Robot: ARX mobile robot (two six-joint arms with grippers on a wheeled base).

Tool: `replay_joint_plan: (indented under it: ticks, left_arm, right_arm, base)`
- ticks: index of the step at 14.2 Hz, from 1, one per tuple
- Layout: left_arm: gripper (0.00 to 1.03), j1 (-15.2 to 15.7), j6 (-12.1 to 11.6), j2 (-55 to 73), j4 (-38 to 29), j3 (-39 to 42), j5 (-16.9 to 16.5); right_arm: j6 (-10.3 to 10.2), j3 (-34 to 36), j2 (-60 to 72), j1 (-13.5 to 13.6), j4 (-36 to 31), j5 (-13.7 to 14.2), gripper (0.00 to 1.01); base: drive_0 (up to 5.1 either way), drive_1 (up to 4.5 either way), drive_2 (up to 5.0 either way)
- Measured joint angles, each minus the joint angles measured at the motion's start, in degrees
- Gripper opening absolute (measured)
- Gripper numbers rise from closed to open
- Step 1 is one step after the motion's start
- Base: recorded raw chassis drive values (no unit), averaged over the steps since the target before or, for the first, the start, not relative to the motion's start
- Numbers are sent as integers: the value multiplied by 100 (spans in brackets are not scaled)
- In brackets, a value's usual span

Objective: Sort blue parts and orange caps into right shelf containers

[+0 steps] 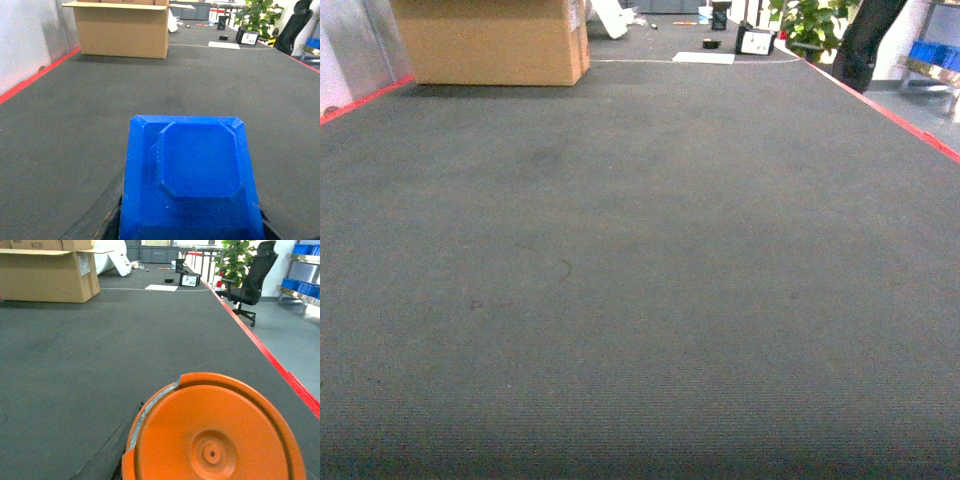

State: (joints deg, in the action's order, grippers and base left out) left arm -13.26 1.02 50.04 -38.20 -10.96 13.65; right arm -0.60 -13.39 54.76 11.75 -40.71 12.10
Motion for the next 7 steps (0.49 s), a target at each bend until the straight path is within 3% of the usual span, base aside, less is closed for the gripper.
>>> replay_joint_plan:
  ticks: [6, 7]
  left_arm:
    - [44, 715, -2, -1412, 719, 686, -739]
    - [44, 883, -4, -1633, 879, 754, -940]
  right_arm:
    - [20, 826, -1416, -629, 592, -625, 44]
    - [17, 909, -1652, -826, 761, -933, 44]
  base:
    - [0, 0, 0]
    - [0, 0, 0]
